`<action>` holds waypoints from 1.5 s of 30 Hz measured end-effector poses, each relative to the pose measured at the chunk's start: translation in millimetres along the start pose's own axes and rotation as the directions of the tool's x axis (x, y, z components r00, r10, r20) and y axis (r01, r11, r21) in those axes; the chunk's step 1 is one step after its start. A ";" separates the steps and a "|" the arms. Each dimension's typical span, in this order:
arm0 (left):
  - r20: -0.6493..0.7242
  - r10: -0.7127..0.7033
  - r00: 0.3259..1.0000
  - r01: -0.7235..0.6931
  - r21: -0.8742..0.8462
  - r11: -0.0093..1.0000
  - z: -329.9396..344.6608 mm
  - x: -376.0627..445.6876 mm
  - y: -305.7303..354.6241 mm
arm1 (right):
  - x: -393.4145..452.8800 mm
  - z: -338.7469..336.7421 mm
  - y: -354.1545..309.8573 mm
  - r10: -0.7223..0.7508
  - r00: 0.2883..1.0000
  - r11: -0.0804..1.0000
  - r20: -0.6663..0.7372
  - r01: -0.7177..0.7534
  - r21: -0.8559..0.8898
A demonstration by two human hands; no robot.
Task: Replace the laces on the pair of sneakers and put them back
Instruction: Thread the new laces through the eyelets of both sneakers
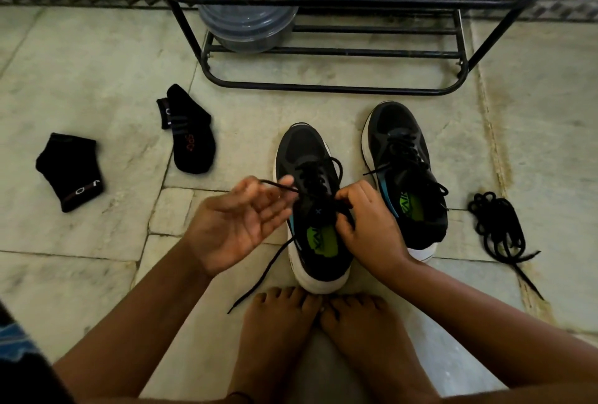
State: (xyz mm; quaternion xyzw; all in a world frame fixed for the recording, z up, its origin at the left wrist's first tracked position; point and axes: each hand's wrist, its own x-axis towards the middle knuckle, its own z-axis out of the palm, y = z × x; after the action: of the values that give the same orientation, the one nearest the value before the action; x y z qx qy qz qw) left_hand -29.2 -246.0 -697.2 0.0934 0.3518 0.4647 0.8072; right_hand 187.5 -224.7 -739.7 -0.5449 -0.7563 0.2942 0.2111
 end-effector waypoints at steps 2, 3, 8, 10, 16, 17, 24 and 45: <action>-0.086 0.080 0.993 -0.091 -0.125 0.988 -7.0 -1.9 4.8 | 0.6 0.6 -1.2 0.000 1.000 1.000 0.009 0.000 0.000; -0.151 0.109 0.982 -0.130 -0.135 0.982 -10.8 -2.5 6.2 | 1.3 0.2 -1.4 0.000 1.000 1.000 0.013 0.000 0.001; -0.363 0.003 0.932 -0.061 -0.148 0.987 -37.5 0.7 5.0 | -0.2 -1.5 -1.0 0.017 1.000 1.000 0.014 -0.017 0.006; -0.595 0.144 0.791 -0.007 0.226 0.974 -49.0 0.9 2.4 | -0.5 -1.5 -0.2 0.017 1.000 1.000 0.013 -0.017 0.012; -0.742 0.373 0.557 0.054 0.480 0.875 -74.9 -9.2 0.9 | 0.4 -0.6 -5.9 0.009 0.999 1.000 0.042 -0.009 -0.003; -0.746 0.375 0.551 0.060 0.483 0.873 -74.5 -9.5 1.2 | 0.3 -0.9 -6.7 0.011 0.999 1.000 0.046 -0.011 -0.006; -0.331 0.527 0.783 0.307 0.942 0.136 -37.0 -0.5 -18.3 | 1.9 -18.4 -19.9 0.080 0.981 0.995 0.177 -0.068 -0.075; -0.010 0.417 0.909 -0.028 0.996 0.085 18.6 12.5 -27.6 | 11.4 -23.4 -51.4 0.380 0.773 0.720 0.508 -0.592 0.363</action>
State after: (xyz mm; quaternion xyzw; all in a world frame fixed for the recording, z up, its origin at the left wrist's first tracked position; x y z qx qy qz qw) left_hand 5.8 -247.7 -702.7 0.5845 0.6648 0.2419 0.3972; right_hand 162.8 -220.9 -687.8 -0.5811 -0.5040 0.6310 0.1007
